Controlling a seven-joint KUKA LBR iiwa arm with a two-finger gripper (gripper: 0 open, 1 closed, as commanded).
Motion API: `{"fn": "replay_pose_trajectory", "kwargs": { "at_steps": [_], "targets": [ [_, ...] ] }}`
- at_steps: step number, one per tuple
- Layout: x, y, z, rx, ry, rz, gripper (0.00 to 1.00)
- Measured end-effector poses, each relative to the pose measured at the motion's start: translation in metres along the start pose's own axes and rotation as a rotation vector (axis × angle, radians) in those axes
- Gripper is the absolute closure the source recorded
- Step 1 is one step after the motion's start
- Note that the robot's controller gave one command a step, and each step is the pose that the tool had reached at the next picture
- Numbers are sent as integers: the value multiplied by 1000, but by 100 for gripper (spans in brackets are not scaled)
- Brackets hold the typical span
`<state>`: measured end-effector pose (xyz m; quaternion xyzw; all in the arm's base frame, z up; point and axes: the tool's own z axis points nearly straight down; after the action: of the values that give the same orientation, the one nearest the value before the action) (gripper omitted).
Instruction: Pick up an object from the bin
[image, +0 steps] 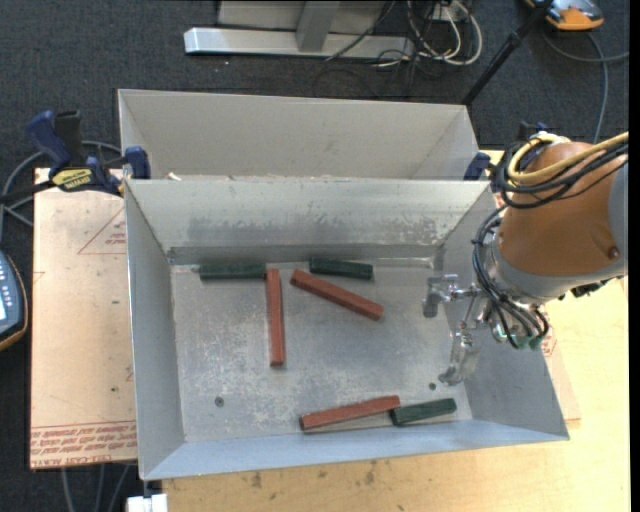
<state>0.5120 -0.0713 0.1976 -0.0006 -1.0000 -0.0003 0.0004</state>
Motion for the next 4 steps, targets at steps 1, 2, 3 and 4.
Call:
{"fn": "replay_pose_trajectory", "kwargs": {
  "at_steps": [1, 2, 3, 4],
  "targets": [
    [28, 56, 126, 0, -20, -136, 0],
    [28, 98, 97, -2, -5, -72, 0],
    [32, 130, 88, -2, -3, -86, 0],
    [29, 56, 127, 1, -15, -75, 0]
  ]
}}
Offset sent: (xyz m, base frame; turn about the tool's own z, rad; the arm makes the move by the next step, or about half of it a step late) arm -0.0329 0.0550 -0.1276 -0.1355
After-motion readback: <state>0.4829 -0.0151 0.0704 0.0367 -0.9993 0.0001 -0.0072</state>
